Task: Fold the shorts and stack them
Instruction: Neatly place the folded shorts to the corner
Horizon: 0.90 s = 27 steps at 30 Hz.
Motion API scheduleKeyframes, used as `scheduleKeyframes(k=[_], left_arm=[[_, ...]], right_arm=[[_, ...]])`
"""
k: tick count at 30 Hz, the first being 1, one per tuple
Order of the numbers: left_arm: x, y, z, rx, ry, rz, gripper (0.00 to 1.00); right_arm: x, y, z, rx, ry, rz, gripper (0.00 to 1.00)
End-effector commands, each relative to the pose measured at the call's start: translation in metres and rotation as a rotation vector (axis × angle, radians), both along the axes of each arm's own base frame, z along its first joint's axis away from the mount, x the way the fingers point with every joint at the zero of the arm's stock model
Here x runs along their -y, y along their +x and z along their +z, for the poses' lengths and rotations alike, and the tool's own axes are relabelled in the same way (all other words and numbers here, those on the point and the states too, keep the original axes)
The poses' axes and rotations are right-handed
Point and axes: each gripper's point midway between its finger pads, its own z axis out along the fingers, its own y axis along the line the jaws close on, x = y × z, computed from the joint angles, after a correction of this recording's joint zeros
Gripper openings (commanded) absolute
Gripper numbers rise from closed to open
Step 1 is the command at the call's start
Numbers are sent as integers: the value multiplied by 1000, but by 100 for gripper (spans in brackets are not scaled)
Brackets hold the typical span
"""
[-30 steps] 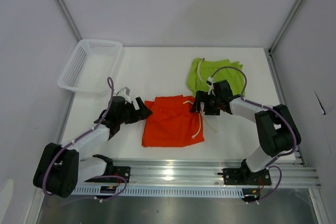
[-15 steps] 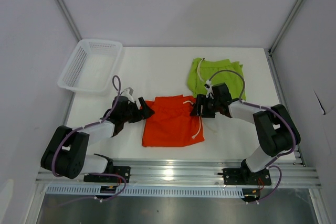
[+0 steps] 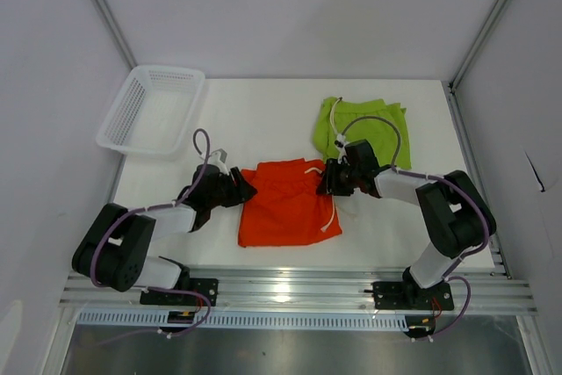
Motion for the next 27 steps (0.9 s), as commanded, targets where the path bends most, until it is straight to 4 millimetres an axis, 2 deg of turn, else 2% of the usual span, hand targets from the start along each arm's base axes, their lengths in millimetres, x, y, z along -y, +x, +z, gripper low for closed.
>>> scheduleKeyframes(k=[1,4,5,6,8,9,10,11,13,15,19,20,26,27], left_arm=[[5,5,11,83,10,17,57],[8,4,12,108,49,26,56],[7,5,13,114,58,33,53],[7,6,16,123,62,38,43],[4,8,16,134,88,67,29],[4,9,19,145,93,72,25],[4,10,21,154,97,77,21],[4,10,20,157,113,85,11],[4,10,23,165,131,96,0],[-1,10,24,169,159,122,0],[-7,7,43,234,165,153,0],[-9,7,46,243,163,161,0],[-5,20,76,317,132,184,0],[-1,26,83,329,121,186,0]], right_arm=[[-10,18,6,65,-16,-14,42],[-17,19,5,83,-29,-8,36],[-19,19,6,91,-33,-7,35],[-21,19,6,102,-46,-9,30],[-27,19,9,130,-63,-8,27],[-28,20,9,138,-70,-8,20],[-30,20,11,148,-74,-7,18],[-30,21,12,164,-90,-15,16],[-35,21,16,188,-99,-12,6],[-40,22,25,226,-107,-11,0],[-48,23,45,309,-125,-10,0],[-44,28,48,332,-148,-34,0],[-49,46,73,381,-161,-44,0],[-45,45,72,372,-179,-41,0]])
